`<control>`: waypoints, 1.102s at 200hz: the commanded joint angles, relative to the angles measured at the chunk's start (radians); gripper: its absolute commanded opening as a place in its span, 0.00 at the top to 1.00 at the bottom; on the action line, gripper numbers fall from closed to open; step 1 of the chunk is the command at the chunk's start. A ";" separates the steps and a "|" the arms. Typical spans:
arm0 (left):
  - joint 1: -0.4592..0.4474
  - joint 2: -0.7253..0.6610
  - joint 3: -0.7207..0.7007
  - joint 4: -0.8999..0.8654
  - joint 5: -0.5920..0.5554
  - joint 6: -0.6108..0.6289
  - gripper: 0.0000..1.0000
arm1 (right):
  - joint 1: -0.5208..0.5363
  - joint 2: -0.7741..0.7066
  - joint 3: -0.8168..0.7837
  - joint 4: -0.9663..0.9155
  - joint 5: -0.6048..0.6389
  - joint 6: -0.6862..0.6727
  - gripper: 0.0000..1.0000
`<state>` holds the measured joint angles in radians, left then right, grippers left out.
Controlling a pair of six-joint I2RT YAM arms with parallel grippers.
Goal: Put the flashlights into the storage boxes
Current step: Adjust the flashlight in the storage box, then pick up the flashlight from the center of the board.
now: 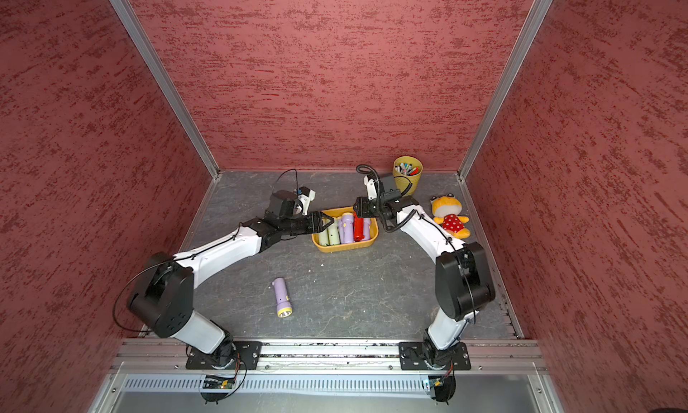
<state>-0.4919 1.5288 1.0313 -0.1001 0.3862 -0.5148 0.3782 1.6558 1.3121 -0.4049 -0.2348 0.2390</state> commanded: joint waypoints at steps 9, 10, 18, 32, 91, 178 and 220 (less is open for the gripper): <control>0.081 -0.124 -0.082 -0.155 -0.056 0.035 0.40 | 0.100 -0.077 -0.066 0.043 0.034 -0.035 0.39; 0.082 -0.129 -0.085 -0.159 -0.057 0.034 0.40 | 0.103 -0.079 -0.068 0.044 0.035 -0.037 0.39; 0.109 -0.166 -0.102 -0.196 -0.065 0.033 0.40 | 0.142 -0.094 -0.084 0.053 0.049 -0.028 0.38; 0.153 -0.227 -0.126 -0.272 -0.083 0.041 0.40 | 0.216 -0.113 -0.113 0.069 0.072 0.006 0.37; 0.224 -0.453 -0.110 -0.582 0.033 0.713 0.40 | 0.423 -0.231 -0.319 0.285 0.114 0.071 0.34; -0.129 -0.323 -0.123 -1.106 -0.141 1.729 0.52 | 0.422 -0.416 -0.550 0.550 0.152 -0.044 0.32; -0.168 -0.310 -0.223 -0.952 -0.256 1.890 0.49 | 0.423 -0.470 -0.610 0.584 0.170 -0.062 0.32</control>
<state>-0.6556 1.2366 0.8318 -1.0851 0.2157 1.1904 0.8013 1.2304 0.7258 0.1184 -0.1040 0.2024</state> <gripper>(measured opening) 0.507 0.679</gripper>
